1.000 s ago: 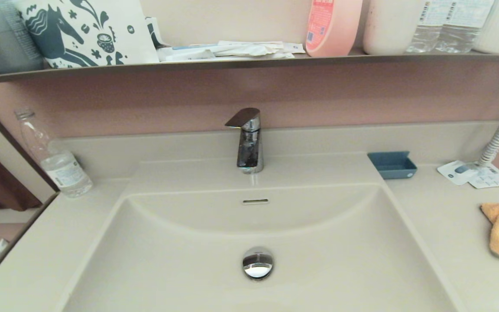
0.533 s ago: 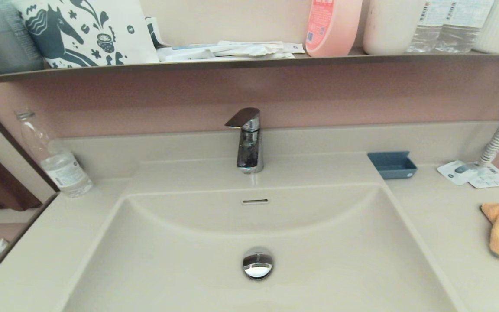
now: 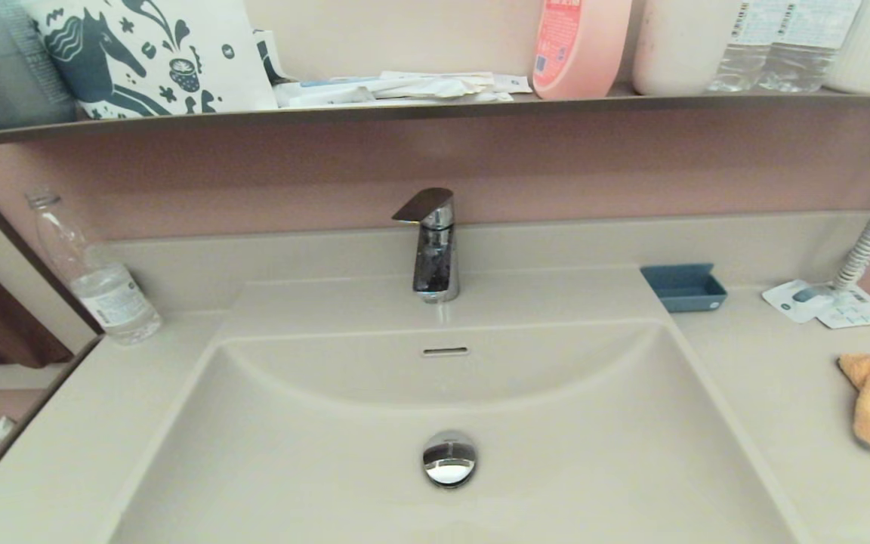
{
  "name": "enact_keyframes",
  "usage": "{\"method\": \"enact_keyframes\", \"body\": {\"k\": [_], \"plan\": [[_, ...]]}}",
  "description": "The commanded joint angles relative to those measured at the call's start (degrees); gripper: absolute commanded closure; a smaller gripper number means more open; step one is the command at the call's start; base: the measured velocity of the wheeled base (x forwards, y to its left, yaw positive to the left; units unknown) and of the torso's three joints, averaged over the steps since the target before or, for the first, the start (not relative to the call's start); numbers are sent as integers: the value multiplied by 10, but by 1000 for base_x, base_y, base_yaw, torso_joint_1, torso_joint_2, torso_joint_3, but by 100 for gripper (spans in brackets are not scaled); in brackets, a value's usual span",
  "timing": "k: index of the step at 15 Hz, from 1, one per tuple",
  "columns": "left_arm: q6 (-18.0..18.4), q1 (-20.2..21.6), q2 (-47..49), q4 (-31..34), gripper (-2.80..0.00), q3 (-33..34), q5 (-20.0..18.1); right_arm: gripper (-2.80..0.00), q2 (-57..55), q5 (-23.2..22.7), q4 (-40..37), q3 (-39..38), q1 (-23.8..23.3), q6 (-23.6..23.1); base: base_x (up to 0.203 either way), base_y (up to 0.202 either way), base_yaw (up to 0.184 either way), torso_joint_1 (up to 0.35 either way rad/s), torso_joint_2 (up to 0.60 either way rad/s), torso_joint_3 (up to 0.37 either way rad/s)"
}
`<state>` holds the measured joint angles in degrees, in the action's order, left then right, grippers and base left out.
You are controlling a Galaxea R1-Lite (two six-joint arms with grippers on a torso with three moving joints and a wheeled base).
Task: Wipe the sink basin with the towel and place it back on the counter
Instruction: Pick up the cloth
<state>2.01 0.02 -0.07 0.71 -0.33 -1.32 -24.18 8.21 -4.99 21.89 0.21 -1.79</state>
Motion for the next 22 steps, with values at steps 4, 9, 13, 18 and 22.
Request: {"method": "enact_keyframes", "body": {"k": [4,9,13,18,22], "plan": [[0,0,1,0,0,0,0,0,-284,69,-1,94,-58,-6,0,0,0,0,0,0],[0,1,1,0,0,0,0,0,-499,82,-85,255,-248,-105,0,0,0,0,0,0],[0,0,1,0,0,0,0,-280,-546,31,-116,297,-263,-154,0,0,0,0,0,0],[0,0,1,0,0,0,0,-280,-599,-76,-120,317,-295,-182,0,0,0,0,0,0],[0,0,1,-1,0,0,0,-280,-639,-176,-118,324,-331,-211,0,0,0,0,0,0]]}}
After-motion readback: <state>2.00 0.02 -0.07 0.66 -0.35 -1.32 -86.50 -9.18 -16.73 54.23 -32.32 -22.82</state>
